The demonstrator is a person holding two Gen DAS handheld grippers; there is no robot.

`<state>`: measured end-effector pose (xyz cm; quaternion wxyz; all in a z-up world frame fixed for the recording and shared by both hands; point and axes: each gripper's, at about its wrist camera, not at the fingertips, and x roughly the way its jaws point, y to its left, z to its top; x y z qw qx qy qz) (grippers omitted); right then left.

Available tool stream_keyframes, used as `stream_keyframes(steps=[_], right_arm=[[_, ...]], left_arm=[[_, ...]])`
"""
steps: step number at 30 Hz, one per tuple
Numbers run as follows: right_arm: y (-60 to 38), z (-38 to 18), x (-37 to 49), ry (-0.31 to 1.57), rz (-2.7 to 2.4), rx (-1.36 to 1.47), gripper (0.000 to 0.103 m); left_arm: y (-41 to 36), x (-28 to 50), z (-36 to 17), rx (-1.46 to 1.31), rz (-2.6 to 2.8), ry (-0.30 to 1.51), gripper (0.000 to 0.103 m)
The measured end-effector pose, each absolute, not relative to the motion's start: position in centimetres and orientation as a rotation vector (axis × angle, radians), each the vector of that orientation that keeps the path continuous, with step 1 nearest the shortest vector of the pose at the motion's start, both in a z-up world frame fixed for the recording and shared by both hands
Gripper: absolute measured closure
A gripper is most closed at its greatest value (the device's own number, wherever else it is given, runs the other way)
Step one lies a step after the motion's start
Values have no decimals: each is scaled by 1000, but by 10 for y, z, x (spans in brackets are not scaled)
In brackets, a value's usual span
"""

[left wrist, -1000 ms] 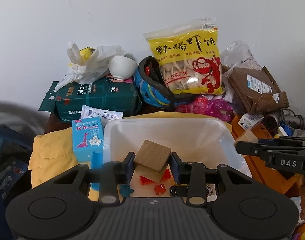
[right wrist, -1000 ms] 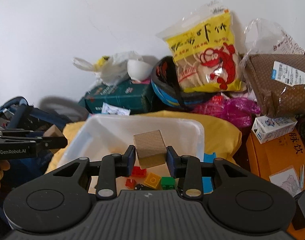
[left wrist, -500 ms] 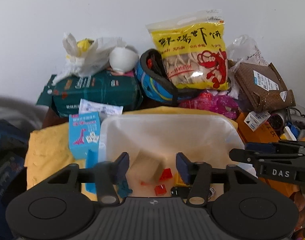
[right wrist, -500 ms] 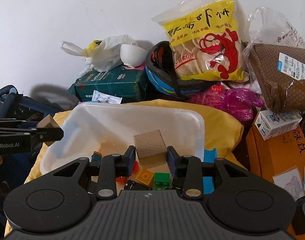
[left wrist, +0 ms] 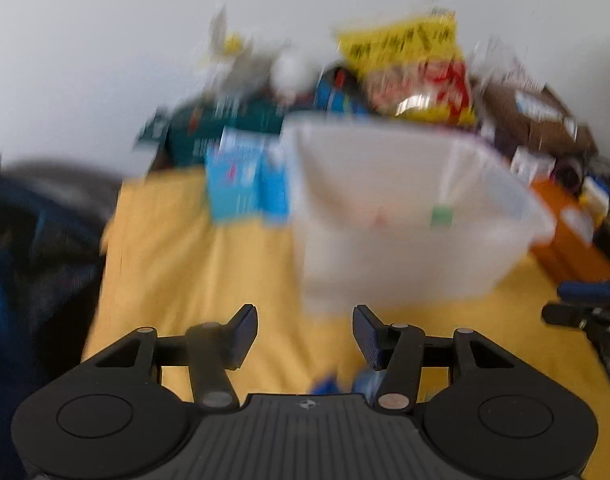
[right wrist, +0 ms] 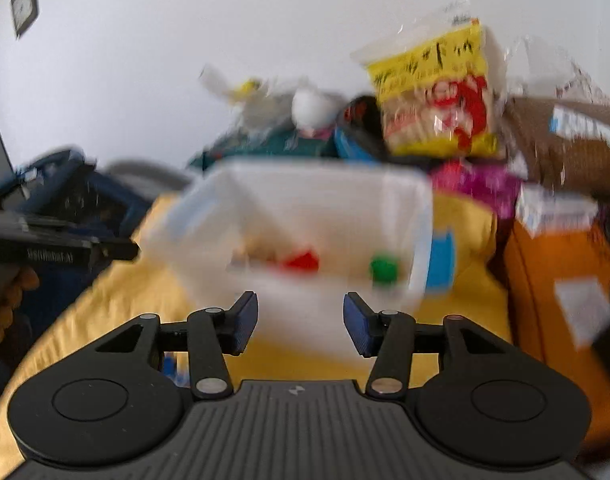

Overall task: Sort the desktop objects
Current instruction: 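Grasp the blue duplo brick with the left tool while the right grasps the olive toy figure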

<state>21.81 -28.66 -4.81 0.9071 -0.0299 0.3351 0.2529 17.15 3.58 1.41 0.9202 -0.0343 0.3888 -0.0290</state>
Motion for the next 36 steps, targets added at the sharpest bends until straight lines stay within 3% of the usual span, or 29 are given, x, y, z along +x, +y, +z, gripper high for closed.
stream_keyframes(steps=[5, 12, 20, 21, 22, 24, 25, 36], right_arm=[[-280, -118, 192, 844, 503, -68, 54], [-267, -148, 193, 902, 481, -114, 65], [-252, -158, 194, 919, 502, -152, 64], [-250, -160, 195, 925, 505, -162, 64], [-248, -161, 197, 926, 508, -170, 64], [-246, -164, 200, 925, 515, -178, 67], [-246, -163, 201, 924, 520, -175, 74], [-291, -133, 189, 875, 510, -38, 75]], left_arm=[[38, 152, -35, -71, -28, 890, 47], [37, 160, -60, -46, 5, 931, 52], [32, 162, -72, -39, -1, 933, 52], [31, 162, -72, -36, -9, 927, 61], [31, 160, -71, -39, -19, 918, 75], [31, 159, -70, -48, -31, 910, 76], [30, 158, -68, -43, -39, 905, 76], [25, 136, -23, -114, -81, 824, 76]])
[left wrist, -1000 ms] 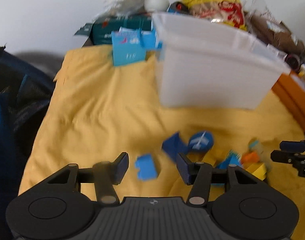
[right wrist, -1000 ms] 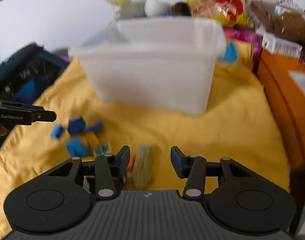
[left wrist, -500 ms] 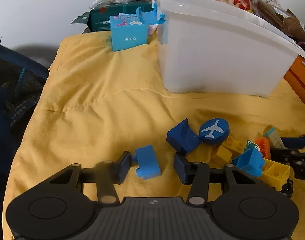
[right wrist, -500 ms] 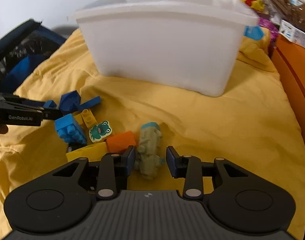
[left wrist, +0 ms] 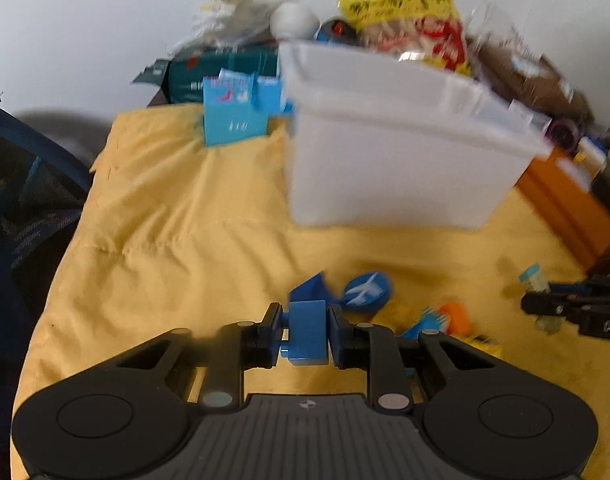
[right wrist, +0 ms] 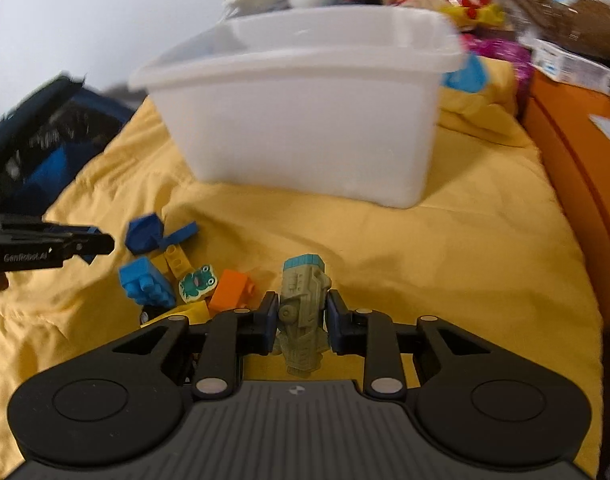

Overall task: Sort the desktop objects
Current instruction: 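Grasp the blue duplo brick with the left tool while the right grasps the olive toy figure, then carry the blue brick and olive figure over the white bin and open both tools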

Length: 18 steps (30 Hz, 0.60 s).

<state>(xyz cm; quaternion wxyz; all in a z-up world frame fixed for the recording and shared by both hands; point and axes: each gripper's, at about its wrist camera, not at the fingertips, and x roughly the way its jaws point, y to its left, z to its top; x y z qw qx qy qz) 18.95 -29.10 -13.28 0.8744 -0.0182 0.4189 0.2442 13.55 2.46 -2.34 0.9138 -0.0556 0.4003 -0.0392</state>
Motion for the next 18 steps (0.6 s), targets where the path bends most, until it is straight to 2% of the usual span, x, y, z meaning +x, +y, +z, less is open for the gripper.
stream_keyframes(steps=[10, 18], right_arm=[[-313, -73, 189, 776, 509, 70, 75], [-317, -25, 218, 702, 501, 107, 75]], left_arm=[[-12, 147, 50, -126, -177, 738, 76], [-24, 179, 82, -106, -185, 724, 76]])
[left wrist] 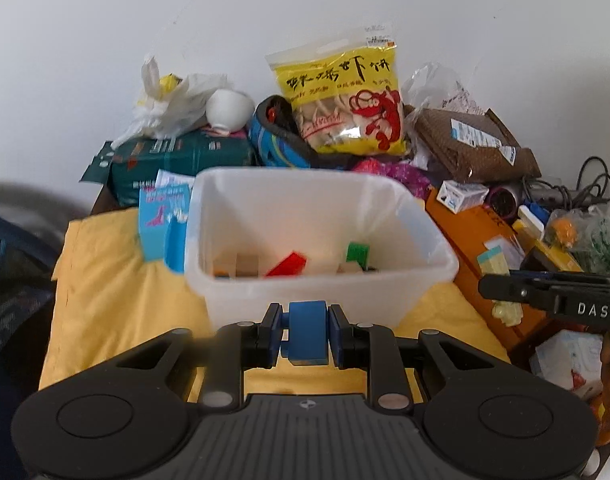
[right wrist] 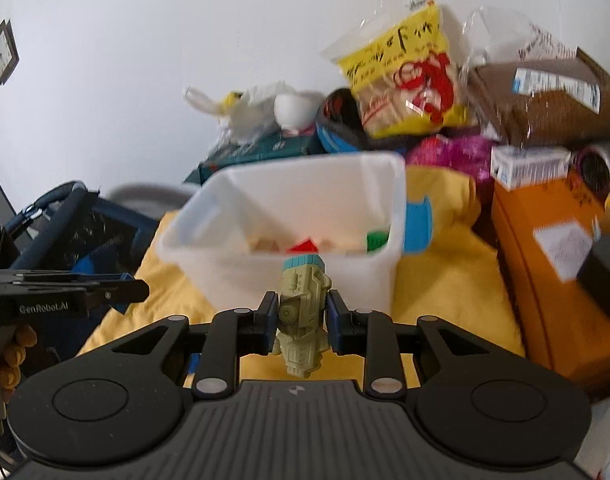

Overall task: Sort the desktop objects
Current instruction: 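Carry the blue brick and olive figure over the white bin and open both tools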

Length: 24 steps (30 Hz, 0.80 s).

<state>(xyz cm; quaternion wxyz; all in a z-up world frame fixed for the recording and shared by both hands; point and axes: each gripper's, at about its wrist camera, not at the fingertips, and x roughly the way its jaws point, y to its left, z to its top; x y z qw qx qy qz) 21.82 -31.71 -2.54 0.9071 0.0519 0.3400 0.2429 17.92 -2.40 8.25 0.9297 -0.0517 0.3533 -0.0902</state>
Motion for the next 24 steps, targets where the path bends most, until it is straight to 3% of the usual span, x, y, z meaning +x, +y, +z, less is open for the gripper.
stream_keyframes(steps=[24], right_arm=[[-294, 23, 307, 728, 512, 61, 75]], left_arm=[[-24, 270, 116, -56, -142, 781, 76]])
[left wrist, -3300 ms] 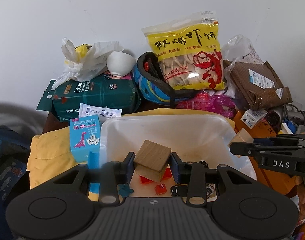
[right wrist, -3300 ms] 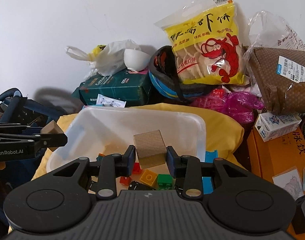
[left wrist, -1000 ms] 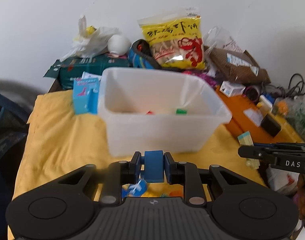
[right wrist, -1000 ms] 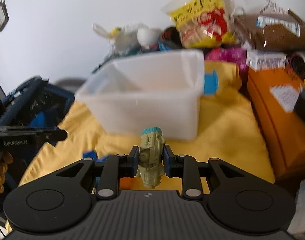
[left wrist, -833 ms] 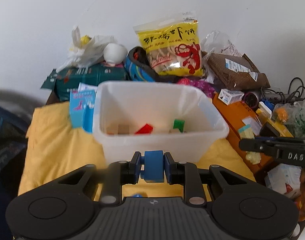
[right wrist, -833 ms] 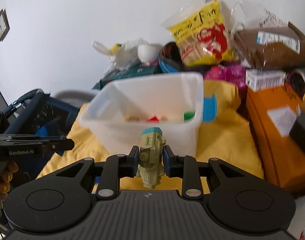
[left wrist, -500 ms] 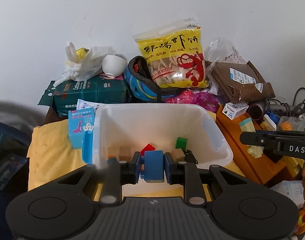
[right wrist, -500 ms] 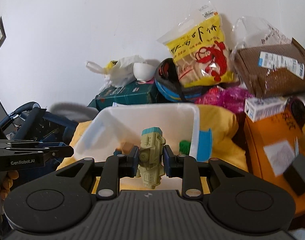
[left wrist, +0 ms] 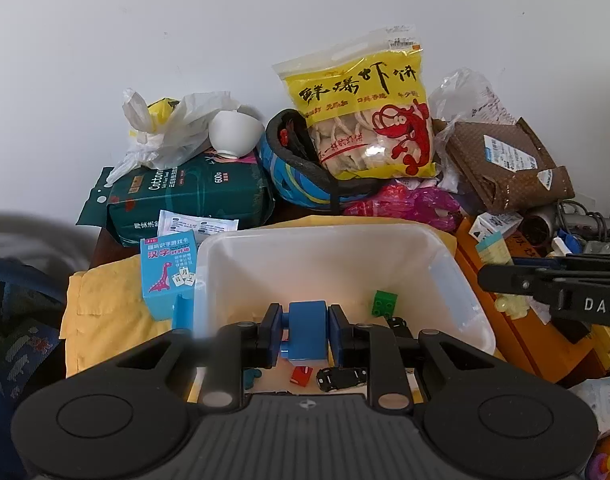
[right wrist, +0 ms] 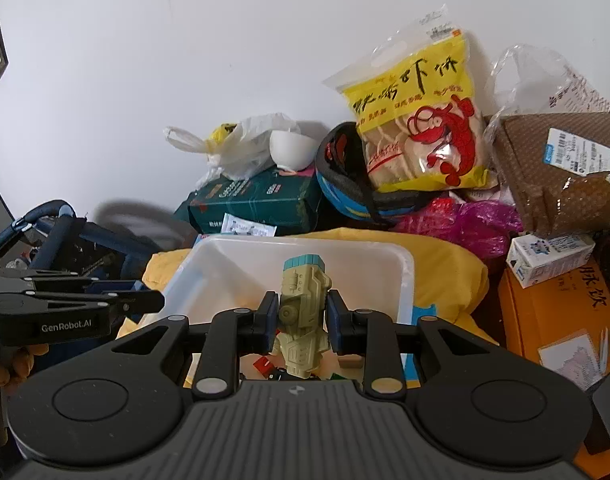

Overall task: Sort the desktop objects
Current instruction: 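Carry the blue brick and olive figure over the white bin and open both tools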

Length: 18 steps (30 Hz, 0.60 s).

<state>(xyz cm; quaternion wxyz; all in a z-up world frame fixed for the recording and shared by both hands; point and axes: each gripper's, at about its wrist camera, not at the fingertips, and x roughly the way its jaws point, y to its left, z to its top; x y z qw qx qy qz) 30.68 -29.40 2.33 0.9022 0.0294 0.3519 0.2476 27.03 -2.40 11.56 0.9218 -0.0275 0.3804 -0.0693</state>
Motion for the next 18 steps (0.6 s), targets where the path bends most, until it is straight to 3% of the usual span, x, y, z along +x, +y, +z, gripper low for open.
stream_keyframes(steps=[18], right_arm=[[-278, -3, 341, 819, 480, 7, 74]], left_arm=[[-22, 305, 104, -29, -104, 836, 74]])
